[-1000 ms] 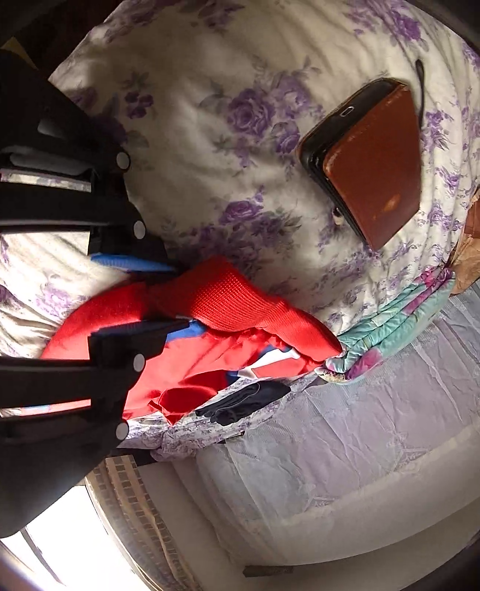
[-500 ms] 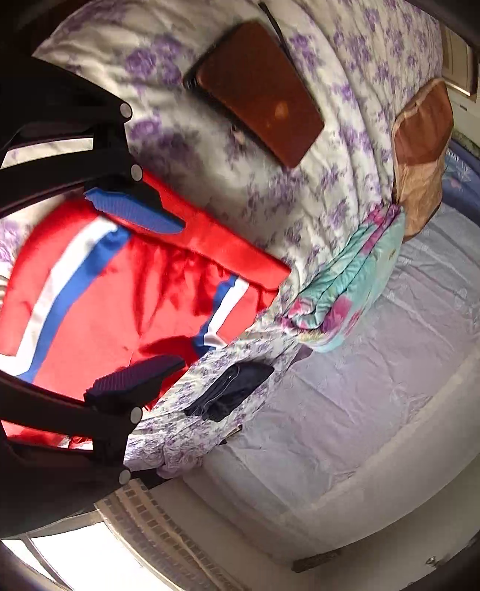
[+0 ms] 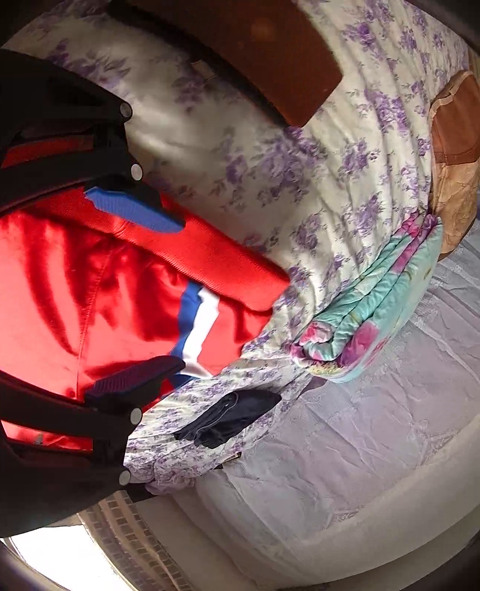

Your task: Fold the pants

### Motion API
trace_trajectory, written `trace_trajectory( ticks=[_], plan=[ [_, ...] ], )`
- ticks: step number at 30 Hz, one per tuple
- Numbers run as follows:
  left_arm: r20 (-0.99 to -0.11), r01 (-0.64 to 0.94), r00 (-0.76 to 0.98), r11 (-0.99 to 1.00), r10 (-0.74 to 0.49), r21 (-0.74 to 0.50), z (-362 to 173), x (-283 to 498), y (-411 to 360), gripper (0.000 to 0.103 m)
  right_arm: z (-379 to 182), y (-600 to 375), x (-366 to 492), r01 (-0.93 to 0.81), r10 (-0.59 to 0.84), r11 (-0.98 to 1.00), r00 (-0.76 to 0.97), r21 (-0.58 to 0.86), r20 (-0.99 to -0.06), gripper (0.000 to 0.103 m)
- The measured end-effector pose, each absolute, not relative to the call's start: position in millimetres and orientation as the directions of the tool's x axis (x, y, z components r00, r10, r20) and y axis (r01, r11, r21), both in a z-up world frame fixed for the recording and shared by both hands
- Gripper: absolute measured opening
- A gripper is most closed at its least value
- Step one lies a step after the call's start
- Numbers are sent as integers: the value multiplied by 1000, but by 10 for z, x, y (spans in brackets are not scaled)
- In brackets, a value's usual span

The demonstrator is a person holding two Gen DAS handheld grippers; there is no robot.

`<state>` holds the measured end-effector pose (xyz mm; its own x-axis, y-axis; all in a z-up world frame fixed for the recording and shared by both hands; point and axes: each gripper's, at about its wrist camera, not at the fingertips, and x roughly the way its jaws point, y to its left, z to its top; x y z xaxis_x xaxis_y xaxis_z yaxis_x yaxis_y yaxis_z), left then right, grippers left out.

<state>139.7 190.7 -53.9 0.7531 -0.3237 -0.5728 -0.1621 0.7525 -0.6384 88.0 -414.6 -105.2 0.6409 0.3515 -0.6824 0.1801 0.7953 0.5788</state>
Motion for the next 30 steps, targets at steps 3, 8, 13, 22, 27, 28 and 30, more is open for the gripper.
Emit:
trace_trajectory(
  ticks=[3, 8, 13, 22, 27, 28, 30],
  plan=[
    [-601, -193, 757, 792, -255, -579, -467, 1547, 1985, 74, -911, -4151, 891, 153, 319, 826, 667, 543, -673, 9],
    [-696, -126, 657, 867, -291, -482, -521, 2066, 1749, 72, -545, -4384, 890, 160, 223, 868, 719, 470, -658, 8],
    [-714, -58, 630, 898, -306, -436, -465, 2358, 1525, 35, -216, -4897, 914, 277, 30, 887, 763, 368, -646, 7],
    [-713, -87, 661, 920, -234, -383, -300, 2781, 1117, 38, -420, -5442, 1503, 403, -103, 877, 689, 261, -718, 11],
    [-774, -125, 600, 932, -203, -341, -608, 2751, 1160, 57, -839, -5290, 1695, 462, -291, 887, 582, 15, -759, 48],
    [-768, -113, 603, 930, -216, -350, -570, 2676, 1209, 65, -808, -5270, 1627, 456, -297, 890, 600, 13, -743, 49],
    [-751, -99, 628, 937, -203, -336, -444, 2497, 1339, 68, -691, -5198, 1458, 458, -334, 889, 628, -13, -703, 49]
  ],
)
